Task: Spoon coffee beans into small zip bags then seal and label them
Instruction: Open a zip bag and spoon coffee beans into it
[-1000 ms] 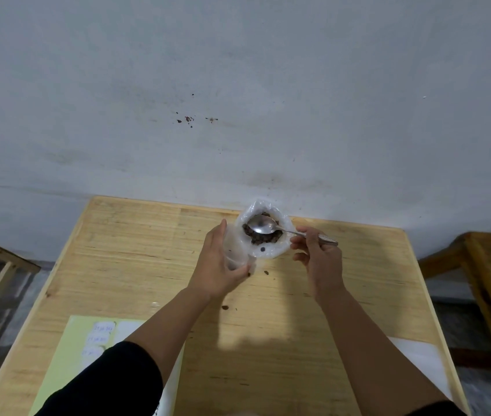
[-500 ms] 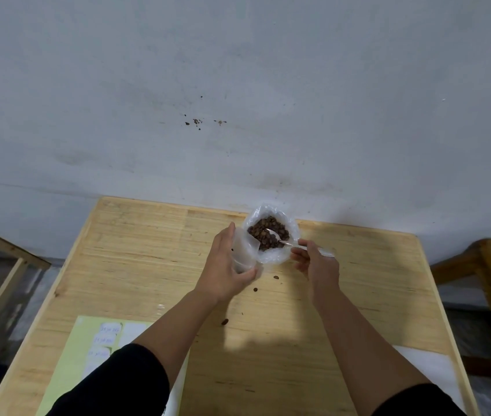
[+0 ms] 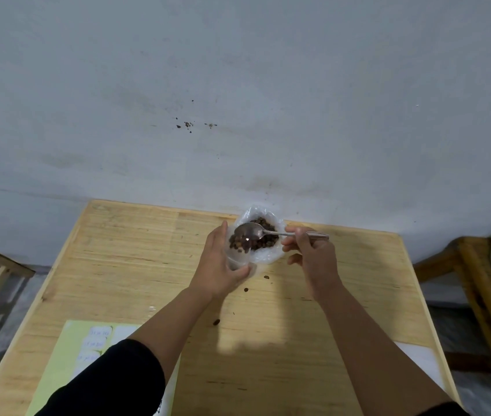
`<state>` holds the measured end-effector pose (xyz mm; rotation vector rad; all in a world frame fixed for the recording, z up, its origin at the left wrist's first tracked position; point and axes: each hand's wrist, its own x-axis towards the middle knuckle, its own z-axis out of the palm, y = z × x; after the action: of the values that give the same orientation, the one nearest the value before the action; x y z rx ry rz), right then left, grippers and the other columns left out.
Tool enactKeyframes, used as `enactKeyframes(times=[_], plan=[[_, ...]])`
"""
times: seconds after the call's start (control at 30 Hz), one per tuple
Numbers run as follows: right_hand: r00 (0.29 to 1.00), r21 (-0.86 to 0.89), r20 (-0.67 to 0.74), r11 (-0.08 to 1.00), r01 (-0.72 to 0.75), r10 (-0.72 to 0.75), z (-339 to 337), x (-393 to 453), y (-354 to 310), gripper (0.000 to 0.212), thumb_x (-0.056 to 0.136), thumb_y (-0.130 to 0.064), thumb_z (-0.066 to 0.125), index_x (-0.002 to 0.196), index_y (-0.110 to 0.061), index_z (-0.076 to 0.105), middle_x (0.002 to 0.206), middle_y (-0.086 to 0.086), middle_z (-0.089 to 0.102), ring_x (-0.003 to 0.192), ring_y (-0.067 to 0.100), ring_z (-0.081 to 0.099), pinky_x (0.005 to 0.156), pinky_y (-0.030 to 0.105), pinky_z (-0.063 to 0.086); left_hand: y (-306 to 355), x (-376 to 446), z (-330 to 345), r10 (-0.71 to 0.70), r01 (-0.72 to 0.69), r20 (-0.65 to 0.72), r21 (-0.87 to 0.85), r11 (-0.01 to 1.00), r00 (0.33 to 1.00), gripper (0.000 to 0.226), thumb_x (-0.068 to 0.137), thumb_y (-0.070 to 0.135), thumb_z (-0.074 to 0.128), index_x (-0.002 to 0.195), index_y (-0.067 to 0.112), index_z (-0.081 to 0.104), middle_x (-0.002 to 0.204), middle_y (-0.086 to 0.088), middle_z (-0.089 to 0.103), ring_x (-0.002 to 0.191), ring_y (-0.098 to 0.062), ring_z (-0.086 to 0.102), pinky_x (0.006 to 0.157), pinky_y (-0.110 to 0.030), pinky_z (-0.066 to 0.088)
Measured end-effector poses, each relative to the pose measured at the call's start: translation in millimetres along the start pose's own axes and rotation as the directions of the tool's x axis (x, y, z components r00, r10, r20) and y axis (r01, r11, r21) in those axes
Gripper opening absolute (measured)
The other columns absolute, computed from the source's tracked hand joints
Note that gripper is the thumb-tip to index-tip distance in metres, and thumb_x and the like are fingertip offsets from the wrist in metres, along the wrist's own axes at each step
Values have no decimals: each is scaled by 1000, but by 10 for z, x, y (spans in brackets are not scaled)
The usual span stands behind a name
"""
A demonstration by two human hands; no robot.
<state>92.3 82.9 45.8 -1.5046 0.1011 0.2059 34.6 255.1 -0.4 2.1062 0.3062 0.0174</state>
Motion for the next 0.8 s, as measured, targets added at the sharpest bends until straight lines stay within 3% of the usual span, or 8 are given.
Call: enactKeyframes(times=[0.13, 0.27, 0.37, 0.57, 0.8], plan=[[997, 28, -83, 1000, 3, 0, -52, 60, 21, 22, 96, -12, 48, 90, -7, 68, 73, 6, 64, 61, 10, 60, 46, 20, 46, -21, -14, -15, 4, -4, -5, -16, 1000, 1000, 105, 74, 34, 78, 151, 18, 9, 148, 1, 25, 129, 0, 25, 101, -11, 20], [979, -113, -202, 992, -53, 29, -127, 148, 197, 19, 95, -11, 50, 97, 0, 66, 74, 7, 65, 60, 11, 61, 45, 21, 49, -37, -24, -21, -3, 3, -5, -13, 1000, 1000, 106, 73, 37, 78, 151, 18, 9, 147, 2, 26, 129, 0, 25, 99, -8, 20], [975, -143, -207, 983, -114, 83, -116, 133, 337, 20, 95, -8, 49, 99, 0, 66, 75, 7, 65, 64, 15, 61, 45, 19, 50, -37, -23, -14, -6, 6, -4, -8, 1000, 1000, 106, 72, 39, 78, 151, 19, 10, 147, 3, 26, 129, 0, 25, 98, -6, 19], [925, 24, -254, 958, -284, 281, 14, 132, 410, 18, 93, -14, 53, 90, -6, 68, 74, 9, 69, 53, 8, 64, 44, 17, 48, -42, -6, -5, -22, 22, 12, 5, 1000, 1000, 108, 71, 41, 78, 151, 21, 9, 148, 4, 24, 133, -3, 24, 103, -12, 20], [921, 198, -235, 943, -267, 310, -45, 159, 262, 19, 94, -14, 51, 84, -6, 65, 72, 11, 66, 48, 8, 62, 40, 17, 43, -38, -2, -19, -52, 52, 32, -21, 998, 998, 108, 72, 38, 78, 151, 21, 7, 149, 5, 21, 126, 4, 22, 98, -6, 19]])
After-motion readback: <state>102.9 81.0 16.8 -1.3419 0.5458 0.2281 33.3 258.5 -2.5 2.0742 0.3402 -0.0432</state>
